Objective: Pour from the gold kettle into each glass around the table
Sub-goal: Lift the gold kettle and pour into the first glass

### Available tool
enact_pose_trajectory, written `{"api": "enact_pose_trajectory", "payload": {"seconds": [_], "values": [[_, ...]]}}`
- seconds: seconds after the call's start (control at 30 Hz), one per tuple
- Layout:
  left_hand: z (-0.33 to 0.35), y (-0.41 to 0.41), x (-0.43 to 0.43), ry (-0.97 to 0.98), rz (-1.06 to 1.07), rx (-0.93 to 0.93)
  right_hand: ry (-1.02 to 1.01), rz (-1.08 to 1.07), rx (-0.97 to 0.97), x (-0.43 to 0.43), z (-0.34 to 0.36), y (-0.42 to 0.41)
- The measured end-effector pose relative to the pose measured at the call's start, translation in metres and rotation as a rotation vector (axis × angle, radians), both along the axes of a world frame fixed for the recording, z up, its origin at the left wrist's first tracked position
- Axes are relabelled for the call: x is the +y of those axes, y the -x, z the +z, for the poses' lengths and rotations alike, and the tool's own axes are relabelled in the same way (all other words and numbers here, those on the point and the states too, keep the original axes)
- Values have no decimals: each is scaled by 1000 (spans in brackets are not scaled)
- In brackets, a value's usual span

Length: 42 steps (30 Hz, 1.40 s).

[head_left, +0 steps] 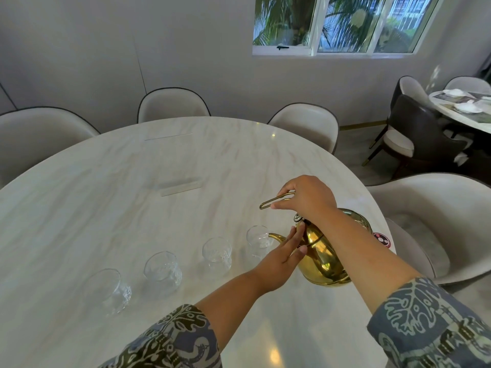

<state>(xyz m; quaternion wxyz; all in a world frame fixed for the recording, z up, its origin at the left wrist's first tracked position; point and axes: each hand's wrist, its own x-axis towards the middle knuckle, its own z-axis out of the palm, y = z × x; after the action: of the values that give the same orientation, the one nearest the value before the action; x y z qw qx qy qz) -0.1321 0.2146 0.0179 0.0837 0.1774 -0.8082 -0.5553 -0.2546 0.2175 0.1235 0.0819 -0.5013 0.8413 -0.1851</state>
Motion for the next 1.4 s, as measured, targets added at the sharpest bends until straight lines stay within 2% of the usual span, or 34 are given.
{"api": "enact_pose_trajectory", "payload": {"seconds": [0.63, 1.0, 1.2, 1.4], "values": [[-5, 4, 0, 9, -7, -10, 26, 2, 8, 2, -4, 6], [-14, 8, 1, 79, -46, -96, 198, -88, -133, 26, -29, 20], [-25, 17, 5, 234, -54, -196, 327, -179, -234, 45, -50, 31], [-28, 23, 11, 391, -71, -284, 495, -219, -421, 65, -68, 39]]}}
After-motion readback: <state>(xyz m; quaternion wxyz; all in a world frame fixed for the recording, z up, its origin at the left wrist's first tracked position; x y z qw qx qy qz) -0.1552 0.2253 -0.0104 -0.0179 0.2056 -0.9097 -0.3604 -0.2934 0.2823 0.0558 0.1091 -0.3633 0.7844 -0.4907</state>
